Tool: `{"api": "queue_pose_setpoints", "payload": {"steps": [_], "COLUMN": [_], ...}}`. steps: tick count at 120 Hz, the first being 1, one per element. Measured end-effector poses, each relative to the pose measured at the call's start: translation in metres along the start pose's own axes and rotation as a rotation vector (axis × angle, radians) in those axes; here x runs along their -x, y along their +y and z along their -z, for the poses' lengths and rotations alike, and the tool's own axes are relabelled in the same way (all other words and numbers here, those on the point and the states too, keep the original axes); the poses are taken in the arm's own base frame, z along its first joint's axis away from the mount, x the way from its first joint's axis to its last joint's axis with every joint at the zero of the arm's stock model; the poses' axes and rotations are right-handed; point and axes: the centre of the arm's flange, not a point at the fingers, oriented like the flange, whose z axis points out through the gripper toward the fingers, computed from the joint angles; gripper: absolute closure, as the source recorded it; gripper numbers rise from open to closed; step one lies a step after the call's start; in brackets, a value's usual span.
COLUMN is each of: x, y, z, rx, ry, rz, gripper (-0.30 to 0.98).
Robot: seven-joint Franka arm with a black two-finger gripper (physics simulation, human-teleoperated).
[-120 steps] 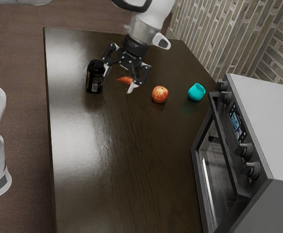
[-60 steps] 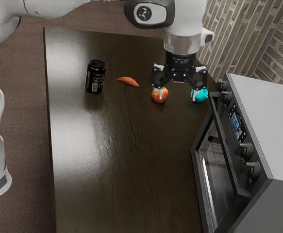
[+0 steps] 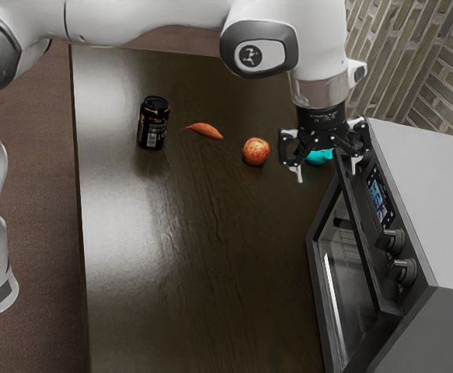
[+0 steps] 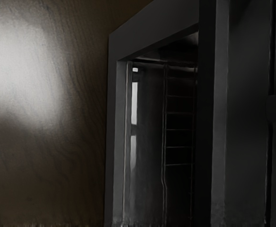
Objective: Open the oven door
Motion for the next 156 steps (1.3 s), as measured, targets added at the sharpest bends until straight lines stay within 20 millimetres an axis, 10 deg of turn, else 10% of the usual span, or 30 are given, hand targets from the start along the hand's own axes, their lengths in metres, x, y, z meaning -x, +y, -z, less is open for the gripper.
{"api": "queue_pose_setpoints", "payload": {"steps": [42, 156], "x": [0.019, -0.006], "y": [-0.013, -0.005], "z": [-0.011, -0.044], "rx": [0.033, 0.056], "ry": [-0.023, 0.003], "rz": [-0.003, -0.018], "gripper": [0.00, 0.01]}}
